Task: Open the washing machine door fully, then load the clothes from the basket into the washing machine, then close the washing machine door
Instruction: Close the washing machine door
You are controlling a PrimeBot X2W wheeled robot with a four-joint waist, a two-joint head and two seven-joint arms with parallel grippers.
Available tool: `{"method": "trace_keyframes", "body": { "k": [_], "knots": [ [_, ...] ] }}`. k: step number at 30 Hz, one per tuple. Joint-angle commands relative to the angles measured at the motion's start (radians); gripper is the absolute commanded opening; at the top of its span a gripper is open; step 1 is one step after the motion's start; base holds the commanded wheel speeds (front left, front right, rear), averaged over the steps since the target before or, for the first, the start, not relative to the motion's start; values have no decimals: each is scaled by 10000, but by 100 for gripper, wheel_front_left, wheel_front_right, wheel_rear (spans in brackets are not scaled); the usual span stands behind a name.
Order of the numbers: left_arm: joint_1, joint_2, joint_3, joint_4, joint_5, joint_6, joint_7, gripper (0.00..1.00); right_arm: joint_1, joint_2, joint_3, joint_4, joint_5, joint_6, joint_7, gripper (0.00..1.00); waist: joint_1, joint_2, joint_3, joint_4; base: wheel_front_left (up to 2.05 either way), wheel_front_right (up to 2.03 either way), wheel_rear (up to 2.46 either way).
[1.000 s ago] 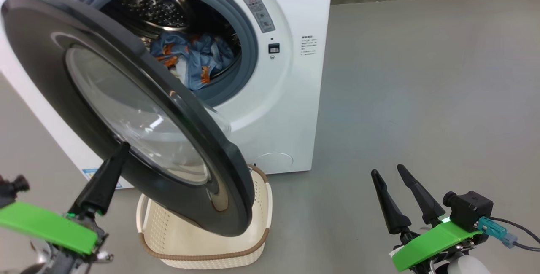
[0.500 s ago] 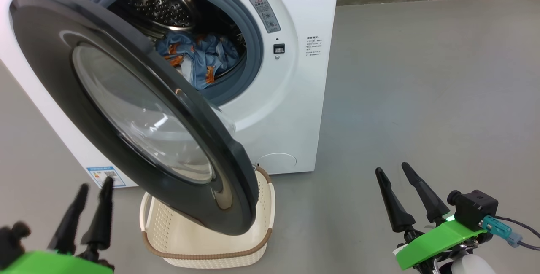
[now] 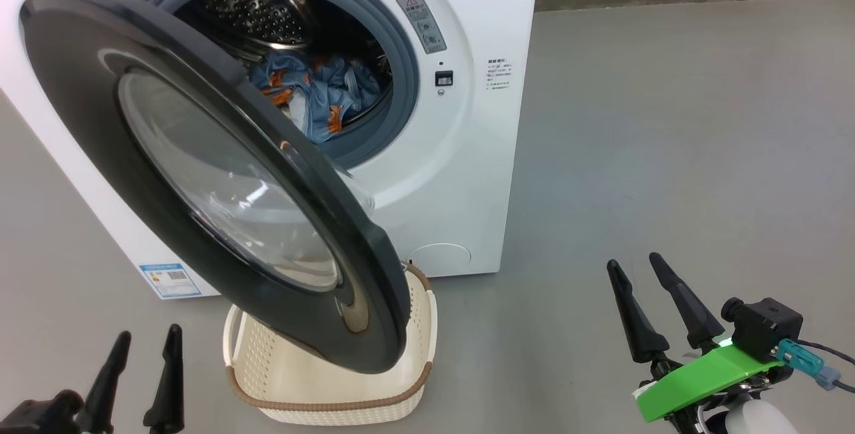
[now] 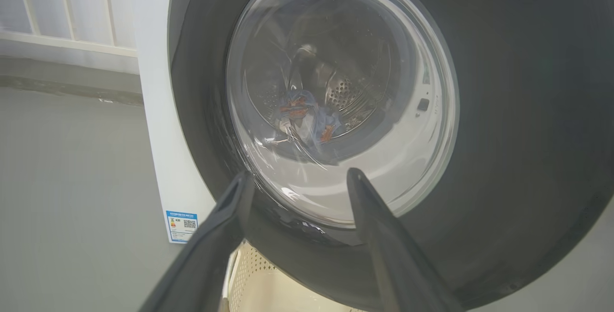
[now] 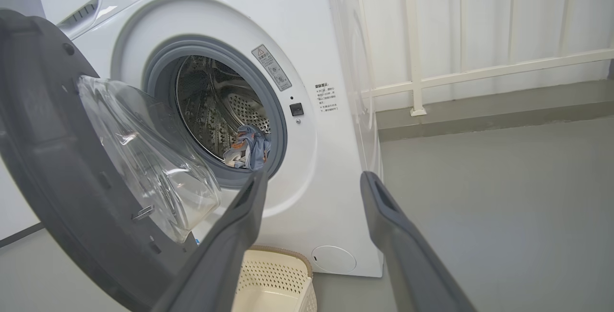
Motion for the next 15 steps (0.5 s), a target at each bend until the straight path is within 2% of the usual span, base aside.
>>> {"method": "trace_keyframes", "body": {
  "k": [1, 8, 15],
  "knots": [
    [-346, 91, 554, -260, 443, 43, -130, 100, -36, -110, 164, -290, -131, 90, -49, 100, 0, 0, 21, 18, 0, 0, 0],
    [-252, -508, 1025, -359, 1657, 12, -133, 100, -42, -187, 131, -280, -163, 90, -49, 100, 0, 0, 50, 36, 0, 0, 0],
    [-193, -865, 1240, -404, 2093, -16, -134, 100, -30, -224, 156, -269, -174, 90, -49, 100, 0, 0, 53, 27, 0, 0, 0]
  ]
}}
